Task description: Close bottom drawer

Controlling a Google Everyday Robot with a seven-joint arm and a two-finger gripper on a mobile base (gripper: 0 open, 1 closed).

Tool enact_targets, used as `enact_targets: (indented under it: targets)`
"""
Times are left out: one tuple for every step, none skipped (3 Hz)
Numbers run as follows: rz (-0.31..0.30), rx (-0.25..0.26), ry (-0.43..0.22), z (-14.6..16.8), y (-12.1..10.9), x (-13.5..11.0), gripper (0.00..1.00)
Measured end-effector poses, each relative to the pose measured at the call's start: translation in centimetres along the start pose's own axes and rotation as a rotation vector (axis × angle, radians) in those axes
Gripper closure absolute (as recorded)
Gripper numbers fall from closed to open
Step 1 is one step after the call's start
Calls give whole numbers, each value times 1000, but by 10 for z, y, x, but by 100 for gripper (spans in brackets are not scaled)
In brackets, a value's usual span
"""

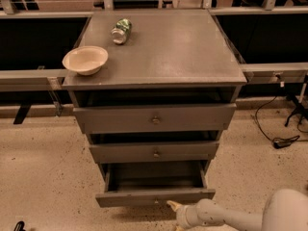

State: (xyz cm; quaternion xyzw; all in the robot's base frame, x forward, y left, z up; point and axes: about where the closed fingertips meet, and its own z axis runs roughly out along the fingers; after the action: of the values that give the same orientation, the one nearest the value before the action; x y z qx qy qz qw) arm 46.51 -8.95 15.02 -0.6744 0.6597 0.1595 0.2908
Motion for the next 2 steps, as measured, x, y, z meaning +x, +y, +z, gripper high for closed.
enact_targets:
  targets:
    - [-16,-32,18,1,2,-15,40]
    - [-37,-21,19,2,-20,-22,63]
